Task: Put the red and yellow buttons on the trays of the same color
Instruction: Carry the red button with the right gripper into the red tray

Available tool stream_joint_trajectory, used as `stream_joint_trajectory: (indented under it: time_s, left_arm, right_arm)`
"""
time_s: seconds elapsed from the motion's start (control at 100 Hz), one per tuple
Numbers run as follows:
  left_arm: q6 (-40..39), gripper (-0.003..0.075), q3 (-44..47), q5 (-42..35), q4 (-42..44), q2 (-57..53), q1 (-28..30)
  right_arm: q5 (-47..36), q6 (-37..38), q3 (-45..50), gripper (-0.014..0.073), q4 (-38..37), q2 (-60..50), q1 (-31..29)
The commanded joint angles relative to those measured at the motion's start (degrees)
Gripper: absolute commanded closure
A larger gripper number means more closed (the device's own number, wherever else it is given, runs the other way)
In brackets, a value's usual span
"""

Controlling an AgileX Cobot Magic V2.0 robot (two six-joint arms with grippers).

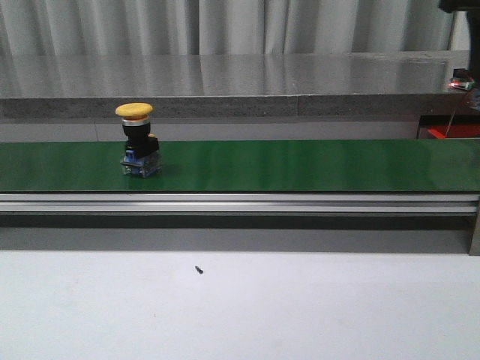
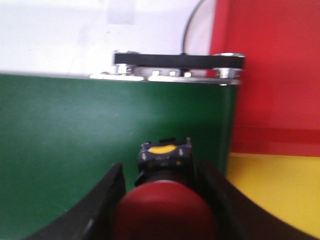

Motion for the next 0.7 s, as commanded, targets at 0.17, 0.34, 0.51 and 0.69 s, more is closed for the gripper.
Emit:
stream_joint_trajectory:
  time_s: [0.17,0.34,0.51,0.69]
  left_arm:
    - [-0.13,0.0740,-1.53,-3.83,-0.89,-0.15,-0.44]
    - [-0.13,0.0740,-1.53,-3.83,-0.89,-0.15,-0.44]
    - [-0.13,0.0740,-1.53,-3.83,-0.89,-0.15,-0.44]
    - [-0.13,0.0740,-1.53,-3.83,-0.89,-0.15,-0.44]
  right_arm:
    - [-5.19,-3.02,-1.88,0.0407,0.01,-1.61,-9.08]
    - [-8.18,-3.49,-1.89,0.0408,0.01,2.44,-11.30]
    - [-10.16,-3.49,-3.91,0.0408,-0.06,7.12,-12.11]
    - [-9.65,-3.49,-8.22,0.0408,0.04,12.07,-12.19]
